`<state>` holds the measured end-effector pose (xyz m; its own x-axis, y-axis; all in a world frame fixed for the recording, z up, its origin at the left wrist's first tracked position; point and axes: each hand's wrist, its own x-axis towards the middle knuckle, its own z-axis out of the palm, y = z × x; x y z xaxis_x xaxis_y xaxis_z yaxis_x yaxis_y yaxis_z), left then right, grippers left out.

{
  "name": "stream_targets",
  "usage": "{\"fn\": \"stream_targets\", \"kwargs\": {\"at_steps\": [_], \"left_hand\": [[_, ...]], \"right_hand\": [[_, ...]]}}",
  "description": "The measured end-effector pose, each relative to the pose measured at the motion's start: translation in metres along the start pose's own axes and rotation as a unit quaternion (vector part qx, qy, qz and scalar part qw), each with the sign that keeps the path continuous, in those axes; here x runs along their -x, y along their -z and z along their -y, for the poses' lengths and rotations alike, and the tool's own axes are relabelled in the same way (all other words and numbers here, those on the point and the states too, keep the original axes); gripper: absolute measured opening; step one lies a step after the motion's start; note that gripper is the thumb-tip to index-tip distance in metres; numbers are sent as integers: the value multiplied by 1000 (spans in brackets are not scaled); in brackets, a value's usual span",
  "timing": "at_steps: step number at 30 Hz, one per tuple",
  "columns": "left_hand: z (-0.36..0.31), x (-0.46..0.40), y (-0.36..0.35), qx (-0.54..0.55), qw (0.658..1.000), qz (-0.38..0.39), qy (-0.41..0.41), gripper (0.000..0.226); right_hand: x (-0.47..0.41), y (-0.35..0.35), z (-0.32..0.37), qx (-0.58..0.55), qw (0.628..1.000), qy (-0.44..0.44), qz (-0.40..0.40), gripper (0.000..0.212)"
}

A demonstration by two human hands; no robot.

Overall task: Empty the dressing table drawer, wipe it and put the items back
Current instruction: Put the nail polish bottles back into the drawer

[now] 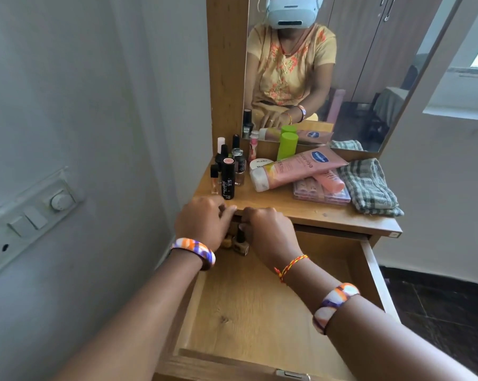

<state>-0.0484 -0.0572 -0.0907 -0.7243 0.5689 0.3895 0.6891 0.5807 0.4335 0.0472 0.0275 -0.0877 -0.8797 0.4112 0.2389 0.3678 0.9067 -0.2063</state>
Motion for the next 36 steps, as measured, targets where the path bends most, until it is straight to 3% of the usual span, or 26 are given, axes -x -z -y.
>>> {"fn": "stream_targets", "kwargs": {"at_steps": [5, 10, 18, 22, 26, 30, 36], "left_hand": [[-22, -49, 43, 83, 985, -150, -19, 23], [-26, -122, 51, 93, 991, -88, 25, 19], [-7, -196, 8, -7, 996, 11, 93, 19], [2, -201, -2, -16, 995, 40, 88, 19], [10, -200, -2, 15, 995, 39, 92, 16], [7, -193, 10, 61, 995, -21, 78, 16], [-10, -174, 48, 123, 981, -146, 28, 23]], "right_hand": [[-42, 47, 0, -54, 991, -18, -117, 16], [-107, 78, -13, -142, 978, -35, -152, 21], [-190, 57, -23, -93, 994, -24, -61, 28], [-204, 43, -22, -84, 996, -30, -4, 29], [-205, 38, -22, -91, 995, -37, -3, 23], [-201, 45, -22, -114, 992, -38, -43, 9], [-189, 71, -21, -186, 971, -42, -143, 17]]}}
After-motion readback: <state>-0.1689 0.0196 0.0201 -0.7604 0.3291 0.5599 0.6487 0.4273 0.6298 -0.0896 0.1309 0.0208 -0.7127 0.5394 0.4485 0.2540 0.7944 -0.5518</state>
